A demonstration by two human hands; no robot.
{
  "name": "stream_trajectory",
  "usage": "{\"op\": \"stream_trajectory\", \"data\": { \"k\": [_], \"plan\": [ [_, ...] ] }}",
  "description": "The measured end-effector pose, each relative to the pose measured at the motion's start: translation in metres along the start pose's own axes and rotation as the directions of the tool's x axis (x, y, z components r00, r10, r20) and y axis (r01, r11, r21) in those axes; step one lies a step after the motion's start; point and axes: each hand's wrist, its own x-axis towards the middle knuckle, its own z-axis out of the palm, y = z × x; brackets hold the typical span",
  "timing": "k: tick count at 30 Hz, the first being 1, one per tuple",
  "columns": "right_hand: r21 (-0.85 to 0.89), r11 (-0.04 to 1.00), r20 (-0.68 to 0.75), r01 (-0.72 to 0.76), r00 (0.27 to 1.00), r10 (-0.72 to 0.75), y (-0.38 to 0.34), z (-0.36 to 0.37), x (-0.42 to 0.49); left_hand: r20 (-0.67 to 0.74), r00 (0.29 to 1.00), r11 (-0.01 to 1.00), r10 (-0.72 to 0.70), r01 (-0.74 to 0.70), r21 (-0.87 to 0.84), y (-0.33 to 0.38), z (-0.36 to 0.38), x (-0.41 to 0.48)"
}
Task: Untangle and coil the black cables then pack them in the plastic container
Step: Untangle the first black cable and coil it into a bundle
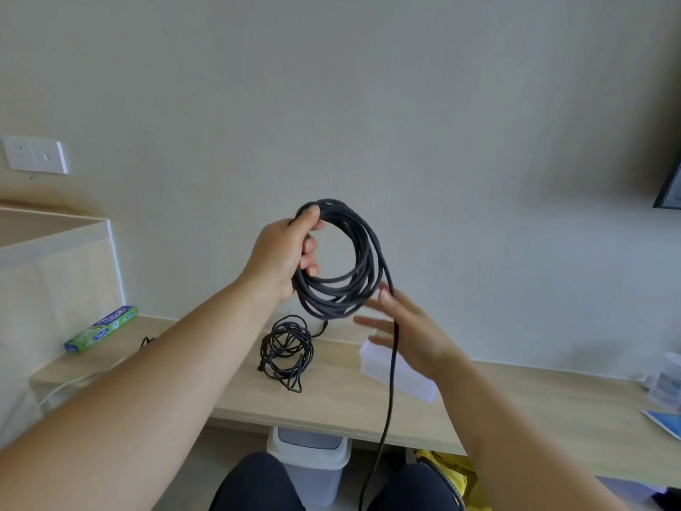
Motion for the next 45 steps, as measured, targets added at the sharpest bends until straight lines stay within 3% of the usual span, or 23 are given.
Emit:
{"op": "stream_trajectory", "data": {
  "k": [4, 9, 17, 20, 23, 26, 29, 32, 34, 36, 38, 40, 42, 45],
  "plan": [
    [-0.110, 0.984, 0.025, -0.142, 0.989, 0.146, 0.035, 0.006, -0.003, -0.128, 0.992, 0.991, -0.012, -0.005, -0.134, 0.021, -0.005, 0.015],
    [0.033, 0.999, -0.319, -0.027, 0.947, 0.036, 0.032, -0.010, 0.008, -0.282, 0.958, 0.966, -0.041, -0.034, -0.256, 0.032, -0.022, 0.029],
    [-0.221, 0.954, -0.176, -0.202, 0.971, 0.165, 0.025, -0.018, 0.009, -0.463, 0.869, 0.856, -0.174, -0.099, -0.508, 0.019, -0.033, 0.038],
    [-0.245, 0.952, -0.189, -0.185, 0.972, 0.140, 0.023, -0.014, 0.014, -0.590, 0.782, 0.842, -0.204, -0.167, -0.512, 0.015, -0.037, 0.041],
    [-0.368, 0.917, -0.223, -0.154, 0.972, 0.073, 0.015, -0.011, 0.018, -0.643, 0.744, 0.840, -0.183, -0.222, -0.495, 0.012, -0.043, 0.045],
    [-0.630, 0.774, -0.190, -0.055, 0.978, -0.086, -0.003, 0.006, 0.017, -0.692, 0.714, 0.877, -0.109, -0.258, -0.404, 0.011, -0.048, 0.050],
    [-0.904, 0.420, -0.059, 0.076, 0.953, -0.298, -0.028, 0.029, 0.018, -0.734, 0.679, 0.922, -0.021, -0.272, -0.278, 0.016, -0.052, 0.057],
    [-0.994, 0.101, 0.011, 0.040, 0.961, -0.278, -0.048, 0.041, 0.025, -0.764, 0.646, 0.944, -0.019, -0.240, -0.227, 0.029, -0.061, 0.059],
    [-0.997, 0.030, -0.071, -0.066, 0.961, -0.266, -0.056, 0.034, 0.030, -0.771, 0.636, 0.954, -0.039, -0.205, -0.218, 0.039, -0.071, 0.059],
    [-0.973, 0.130, -0.220, -0.191, 0.940, -0.262, -0.060, 0.015, 0.038, -0.768, 0.639, 0.976, -0.044, -0.137, -0.169, 0.044, -0.082, 0.059],
    [-0.917, 0.285, -0.352, -0.278, 0.902, -0.252, -0.057, -0.010, 0.048, -0.704, 0.705, 0.985, -0.084, -0.048, -0.165, 0.043, -0.090, 0.059],
    [-0.872, 0.371, -0.423, -0.321, 0.874, -0.239, -0.049, -0.027, 0.059, -0.560, 0.808, 0.977, -0.180, 0.080, -0.197, 0.035, -0.094, 0.060],
    [-0.841, 0.416, -0.458, -0.346, 0.865, -0.206, -0.037, -0.034, 0.068, -0.358, 0.883, 0.952, -0.304, 0.279, -0.123, 0.021, -0.092, 0.058],
    [-0.812, 0.433, -0.491, -0.392, 0.859, -0.144, -0.014, -0.041, 0.072, -0.127, 0.879, 0.885, -0.460, 0.465, 0.013, 0.000, -0.082, 0.050]
  ]
}}
